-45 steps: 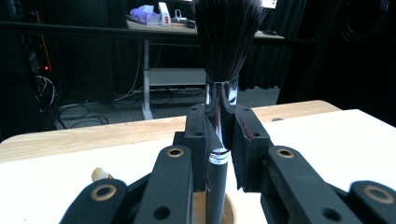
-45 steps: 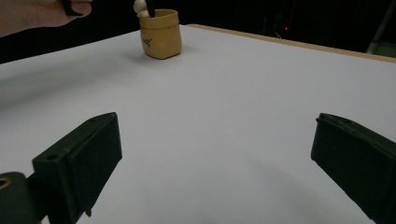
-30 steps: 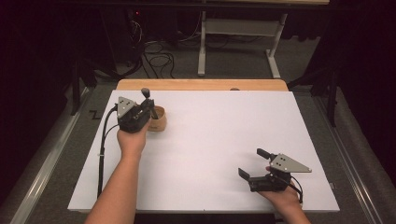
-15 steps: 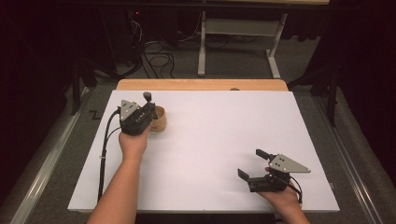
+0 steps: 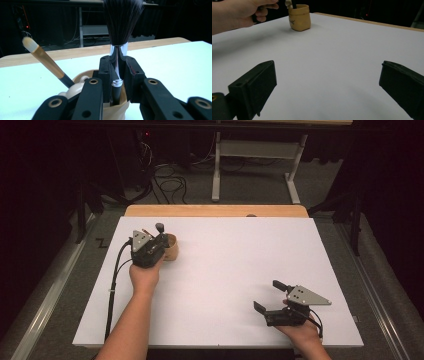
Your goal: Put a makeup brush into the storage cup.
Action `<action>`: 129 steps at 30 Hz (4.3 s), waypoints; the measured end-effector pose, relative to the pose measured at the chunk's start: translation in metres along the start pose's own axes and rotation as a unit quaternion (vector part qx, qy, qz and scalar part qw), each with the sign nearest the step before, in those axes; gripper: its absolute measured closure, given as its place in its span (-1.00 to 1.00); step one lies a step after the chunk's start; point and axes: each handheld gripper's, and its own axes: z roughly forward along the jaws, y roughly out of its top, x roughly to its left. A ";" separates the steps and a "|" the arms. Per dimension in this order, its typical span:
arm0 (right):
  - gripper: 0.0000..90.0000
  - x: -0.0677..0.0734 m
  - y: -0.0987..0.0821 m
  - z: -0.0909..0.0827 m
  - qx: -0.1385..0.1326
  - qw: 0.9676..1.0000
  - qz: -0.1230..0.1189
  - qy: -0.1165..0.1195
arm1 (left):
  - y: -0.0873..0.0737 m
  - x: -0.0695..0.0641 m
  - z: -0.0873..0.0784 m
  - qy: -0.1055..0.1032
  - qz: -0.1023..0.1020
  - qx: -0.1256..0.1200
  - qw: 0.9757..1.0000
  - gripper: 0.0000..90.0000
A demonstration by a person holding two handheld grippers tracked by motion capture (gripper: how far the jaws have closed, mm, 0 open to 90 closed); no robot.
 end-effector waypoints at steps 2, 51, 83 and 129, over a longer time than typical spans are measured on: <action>-0.96 0.000 0.000 0.000 0.000 1.000 0.000 0.002 | -0.002 0.000 0.000 0.001 0.001 0.001 1.000 0.72; -0.94 0.008 0.001 0.005 0.006 1.000 -0.005 0.008 | -0.013 -0.008 -0.029 -0.035 0.010 0.022 0.999 -0.37; -0.96 0.000 0.003 -0.003 -0.004 1.000 -0.002 -0.009 | -0.026 -0.014 -0.083 -0.060 0.012 0.063 0.996 -0.87; -0.99 -0.013 0.009 -0.024 -0.007 0.998 -0.012 -0.069 | -0.068 -0.042 -0.130 -0.115 0.046 0.045 0.991 -0.99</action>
